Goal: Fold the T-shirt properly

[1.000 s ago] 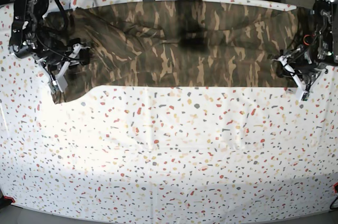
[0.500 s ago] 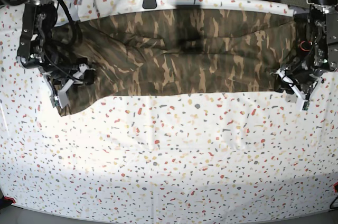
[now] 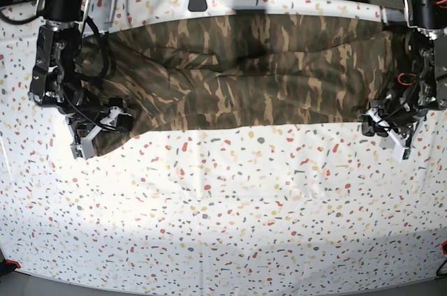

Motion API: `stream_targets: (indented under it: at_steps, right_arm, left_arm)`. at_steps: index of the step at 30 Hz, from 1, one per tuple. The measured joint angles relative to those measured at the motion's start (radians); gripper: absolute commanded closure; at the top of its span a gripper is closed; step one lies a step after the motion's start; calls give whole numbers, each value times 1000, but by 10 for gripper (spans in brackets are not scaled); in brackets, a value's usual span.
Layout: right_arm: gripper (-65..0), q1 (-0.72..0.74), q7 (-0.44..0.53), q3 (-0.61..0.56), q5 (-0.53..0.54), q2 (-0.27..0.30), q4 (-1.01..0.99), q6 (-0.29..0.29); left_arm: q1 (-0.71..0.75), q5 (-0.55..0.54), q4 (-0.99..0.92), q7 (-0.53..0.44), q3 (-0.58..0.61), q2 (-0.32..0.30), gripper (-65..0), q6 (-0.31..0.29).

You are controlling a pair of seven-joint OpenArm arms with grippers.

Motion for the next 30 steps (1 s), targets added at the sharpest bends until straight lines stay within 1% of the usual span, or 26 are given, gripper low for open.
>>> stream_targets:
  at_steps: [2,4,5,9,13,15,18,19,21,22,24,30]
  right_arm:
    - [-254,0,3,0,1,2,0,28]
    - [-255,-1,-12,1,39,8,11,34]
    - [-255,-6,-31,1,61,8,24,39]
    - [-255,-12,-111,-3,60,2,89,45]
    - [-255,-19,-137,-4,56,2,121,45]
    - [-254,-23,-138,-4,57,2,126,45]
    - [-254,-22,-141,-4,56,2,126,45]
    - [-254,-21,-141,-4,56,2,126,45]
    - [-254,-22,-141,-4,63,2,126,45]
    - [-255,-23,-141,-4,71,2,126,45]
    - [-255,-22,-141,-4,72,2,126,45]
    - [-254,-22,-141,-4,72,2,126,45]
  left_arm:
    - [6,-3,7,-4,0,0,-224,2]
    - [33,5,52,-2,0,4,-214,32]
    - [54,9,89,24,0,5,-214,36]
    - [149,35,288,200,3,-7,-214,51]
    - [263,53,470,294,10,-11,-214,84]
    - [318,58,536,327,12,-12,-215,85]
    - [385,61,594,334,12,-15,-215,82]
    - [405,62,605,320,12,-15,-215,81]
    - [432,95,613,260,12,-14,-215,81]
    - [438,114,614,233,12,-14,-215,90]
    - [441,125,614,216,13,-14,-215,121]
    - [398,140,608,226,15,-12,-215,122]
